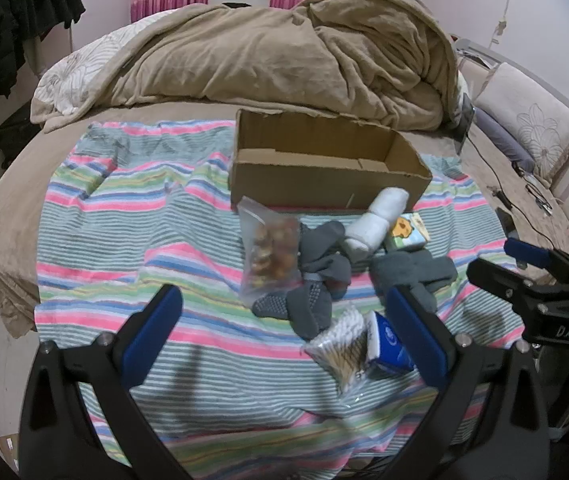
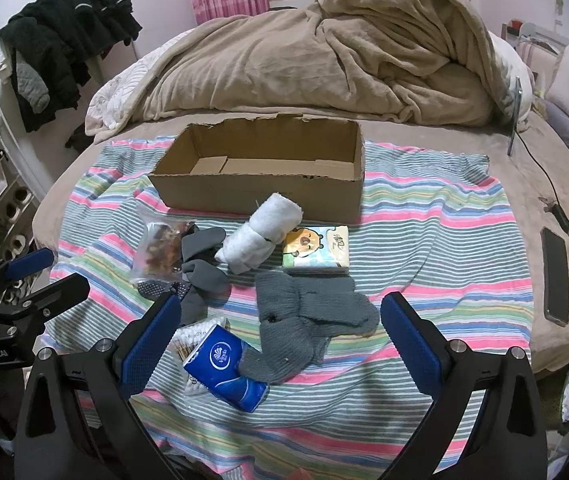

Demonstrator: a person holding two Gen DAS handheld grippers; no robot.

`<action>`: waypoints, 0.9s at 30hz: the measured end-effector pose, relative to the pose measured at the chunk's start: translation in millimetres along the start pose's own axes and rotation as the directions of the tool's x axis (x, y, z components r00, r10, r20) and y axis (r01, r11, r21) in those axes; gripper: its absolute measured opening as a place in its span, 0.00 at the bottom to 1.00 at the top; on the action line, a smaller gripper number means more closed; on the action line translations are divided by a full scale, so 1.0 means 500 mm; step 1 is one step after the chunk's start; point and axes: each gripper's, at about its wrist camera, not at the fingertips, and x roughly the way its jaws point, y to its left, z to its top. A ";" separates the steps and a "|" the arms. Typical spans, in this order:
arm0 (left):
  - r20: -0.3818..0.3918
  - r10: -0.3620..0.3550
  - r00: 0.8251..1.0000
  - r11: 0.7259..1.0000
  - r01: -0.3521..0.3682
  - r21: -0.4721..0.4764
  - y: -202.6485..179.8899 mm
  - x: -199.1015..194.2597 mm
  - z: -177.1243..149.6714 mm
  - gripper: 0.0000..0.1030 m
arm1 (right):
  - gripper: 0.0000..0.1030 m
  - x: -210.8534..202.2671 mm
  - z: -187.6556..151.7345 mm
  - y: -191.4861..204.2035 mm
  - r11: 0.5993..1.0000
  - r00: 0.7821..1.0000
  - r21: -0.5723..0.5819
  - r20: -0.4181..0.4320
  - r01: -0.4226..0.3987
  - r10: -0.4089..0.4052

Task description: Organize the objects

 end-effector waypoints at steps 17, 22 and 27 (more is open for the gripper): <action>0.000 -0.015 1.000 1.000 0.015 0.012 -0.007 -0.002 -0.005 0.99 | 0.99 0.001 -0.005 -0.002 1.000 1.000 0.005 0.000 -0.003 0.003; -0.006 -0.016 1.000 1.000 0.016 0.010 -0.007 -0.003 -0.005 0.99 | 0.99 0.000 -0.005 -0.003 1.000 1.000 0.007 -0.003 -0.003 0.003; -0.012 -0.016 1.000 1.000 0.016 0.007 -0.006 0.005 -0.002 0.99 | 0.99 0.003 -0.003 -0.009 1.000 1.000 0.011 -0.009 -0.006 0.006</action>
